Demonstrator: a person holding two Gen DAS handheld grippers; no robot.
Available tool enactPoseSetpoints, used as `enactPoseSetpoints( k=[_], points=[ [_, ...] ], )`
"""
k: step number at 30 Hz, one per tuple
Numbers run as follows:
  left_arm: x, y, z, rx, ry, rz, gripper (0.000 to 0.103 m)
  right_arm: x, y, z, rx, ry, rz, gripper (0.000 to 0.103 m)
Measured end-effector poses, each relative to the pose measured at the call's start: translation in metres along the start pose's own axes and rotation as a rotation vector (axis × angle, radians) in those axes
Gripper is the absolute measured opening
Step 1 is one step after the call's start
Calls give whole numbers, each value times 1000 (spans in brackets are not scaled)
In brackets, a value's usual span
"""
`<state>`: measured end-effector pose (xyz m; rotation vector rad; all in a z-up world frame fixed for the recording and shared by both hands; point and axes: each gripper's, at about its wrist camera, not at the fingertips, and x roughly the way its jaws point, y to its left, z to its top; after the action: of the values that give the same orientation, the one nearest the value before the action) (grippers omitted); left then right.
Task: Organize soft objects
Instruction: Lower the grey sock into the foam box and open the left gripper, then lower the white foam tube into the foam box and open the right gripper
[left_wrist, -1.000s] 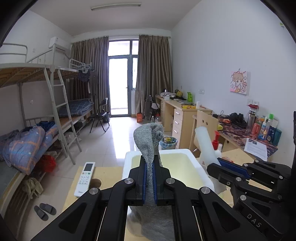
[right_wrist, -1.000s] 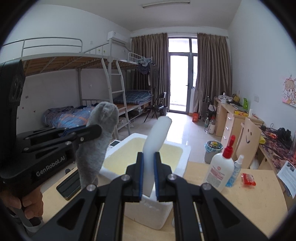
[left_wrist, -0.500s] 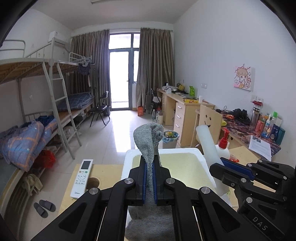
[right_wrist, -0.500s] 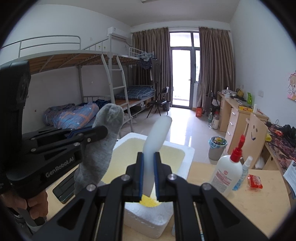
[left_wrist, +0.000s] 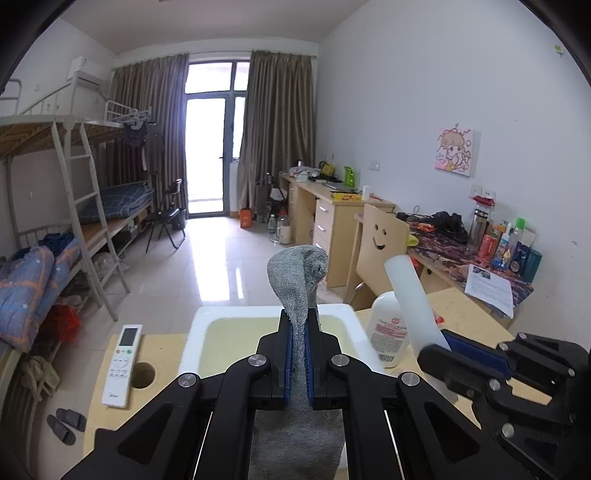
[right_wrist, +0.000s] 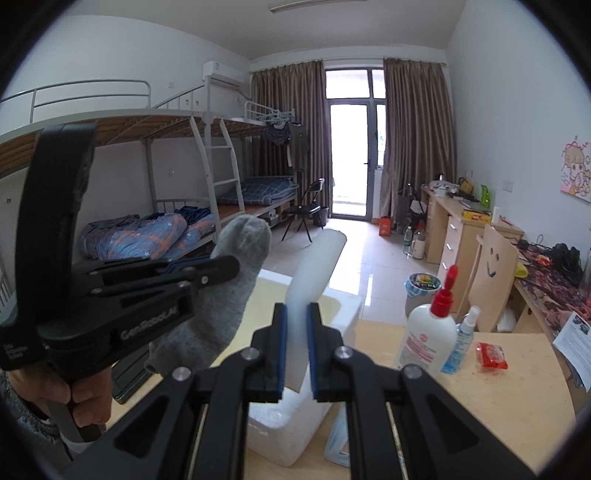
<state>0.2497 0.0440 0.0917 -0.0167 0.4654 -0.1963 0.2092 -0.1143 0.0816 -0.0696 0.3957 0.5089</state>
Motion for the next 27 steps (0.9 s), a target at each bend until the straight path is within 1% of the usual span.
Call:
enactPoseSetpoints(
  k=[9,13,15,17,20,21,23,25,27],
  points=[
    [24,-2,-3,17,57,-4,6,-7,-8,-7,10,2,-16,13],
    [29,0,-4,11,74,-10,9,-9,-10,-7,12,0,-20,13],
    [31,1,-4,12,82,-6,19,-9,-11,-8,14,1,-21,13],
    [30,2,-5,1,79,-1,52,-9,-11,-8,14,1,-22,13],
    [26,6,-5,-10,56,9,76,-9,-10,-8,11,3,-20,13],
    [24,6,-4,-10,47,13,79,-9,-10,-8,10,2,-22,13],
    [22,5,-4,-11,35,19,92,-9,-11,-7,11,4,-19,13],
    [17,6,-5,-14,19,31,95,-9,-11,-7,13,4,-21,13],
    [13,8,-5,-18,13,36,96,-9,-11,-8,16,7,-20,13]
  ],
)
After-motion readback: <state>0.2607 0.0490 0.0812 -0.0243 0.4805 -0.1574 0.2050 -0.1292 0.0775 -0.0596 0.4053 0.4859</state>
